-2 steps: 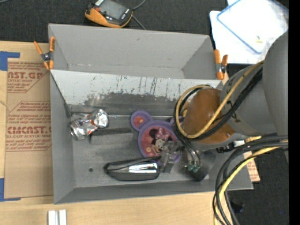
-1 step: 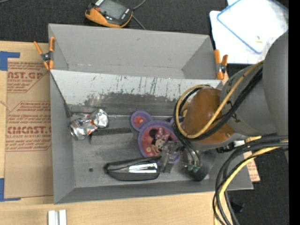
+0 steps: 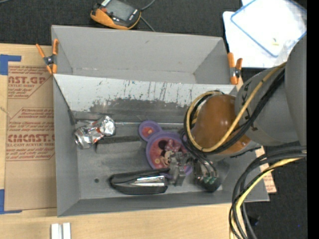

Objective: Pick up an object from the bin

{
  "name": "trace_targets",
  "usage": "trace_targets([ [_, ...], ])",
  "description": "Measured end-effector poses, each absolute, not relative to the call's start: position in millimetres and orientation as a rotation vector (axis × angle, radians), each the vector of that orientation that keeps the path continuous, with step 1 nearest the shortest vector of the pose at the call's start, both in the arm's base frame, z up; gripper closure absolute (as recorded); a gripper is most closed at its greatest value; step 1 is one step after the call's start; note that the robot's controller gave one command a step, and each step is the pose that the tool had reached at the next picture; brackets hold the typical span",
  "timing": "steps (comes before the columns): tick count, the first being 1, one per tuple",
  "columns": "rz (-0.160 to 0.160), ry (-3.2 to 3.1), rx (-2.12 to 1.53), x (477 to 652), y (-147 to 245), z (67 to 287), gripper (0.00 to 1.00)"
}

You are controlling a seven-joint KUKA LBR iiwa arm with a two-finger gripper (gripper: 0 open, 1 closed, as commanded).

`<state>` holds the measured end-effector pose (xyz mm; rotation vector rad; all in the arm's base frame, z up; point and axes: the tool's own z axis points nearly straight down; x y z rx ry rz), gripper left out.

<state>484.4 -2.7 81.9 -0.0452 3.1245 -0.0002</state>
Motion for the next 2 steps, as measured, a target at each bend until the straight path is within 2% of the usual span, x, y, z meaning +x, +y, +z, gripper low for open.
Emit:
trace_targets([
  [1, -0.003, 3.116, -0.288, 498.2, 19.1, 69.0, 1.00],
  [2, -0.004, 3.116, -0.288, 498.2, 19.1, 69.0, 1.00],
])
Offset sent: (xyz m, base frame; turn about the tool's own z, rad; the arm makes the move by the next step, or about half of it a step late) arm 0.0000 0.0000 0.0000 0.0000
